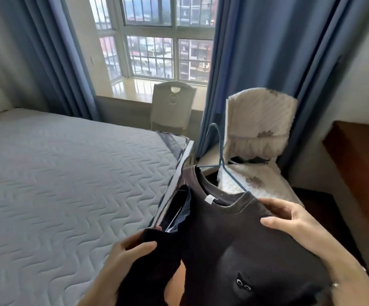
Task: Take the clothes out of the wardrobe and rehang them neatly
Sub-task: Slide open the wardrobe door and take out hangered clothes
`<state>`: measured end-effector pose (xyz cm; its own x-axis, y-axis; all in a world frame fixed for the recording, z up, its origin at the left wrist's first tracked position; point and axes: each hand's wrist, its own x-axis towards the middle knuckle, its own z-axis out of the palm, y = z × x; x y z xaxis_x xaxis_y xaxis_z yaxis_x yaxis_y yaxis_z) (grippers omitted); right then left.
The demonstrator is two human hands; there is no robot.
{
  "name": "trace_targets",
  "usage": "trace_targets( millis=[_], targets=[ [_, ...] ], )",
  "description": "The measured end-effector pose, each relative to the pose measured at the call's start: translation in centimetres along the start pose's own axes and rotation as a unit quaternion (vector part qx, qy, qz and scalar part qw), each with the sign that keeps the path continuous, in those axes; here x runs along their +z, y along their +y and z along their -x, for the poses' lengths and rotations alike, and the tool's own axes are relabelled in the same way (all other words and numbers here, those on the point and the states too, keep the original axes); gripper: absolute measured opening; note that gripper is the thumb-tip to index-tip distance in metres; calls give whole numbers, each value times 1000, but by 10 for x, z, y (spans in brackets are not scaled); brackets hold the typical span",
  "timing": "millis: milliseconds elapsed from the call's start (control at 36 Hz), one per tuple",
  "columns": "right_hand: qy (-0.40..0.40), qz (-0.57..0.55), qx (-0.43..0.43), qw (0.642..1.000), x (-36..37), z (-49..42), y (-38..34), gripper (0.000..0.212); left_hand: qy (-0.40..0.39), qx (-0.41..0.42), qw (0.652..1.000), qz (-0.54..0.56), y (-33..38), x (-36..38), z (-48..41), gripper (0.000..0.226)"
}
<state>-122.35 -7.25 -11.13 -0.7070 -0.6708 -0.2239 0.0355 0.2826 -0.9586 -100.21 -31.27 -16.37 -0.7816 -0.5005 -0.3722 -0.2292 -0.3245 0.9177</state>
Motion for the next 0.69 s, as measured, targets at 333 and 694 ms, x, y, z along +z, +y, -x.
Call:
trace_targets(
  millis=[333, 694],
  targets=[
    [-208, 46, -16, 977, -71, -272, -69, 38, 127, -12, 989, 71, 67, 41, -153, 31],
    [-373, 191, -53, 906, -13, -518, -139, 33, 209, -38, 970, 117, 97, -74, -269, 52]
  ],
)
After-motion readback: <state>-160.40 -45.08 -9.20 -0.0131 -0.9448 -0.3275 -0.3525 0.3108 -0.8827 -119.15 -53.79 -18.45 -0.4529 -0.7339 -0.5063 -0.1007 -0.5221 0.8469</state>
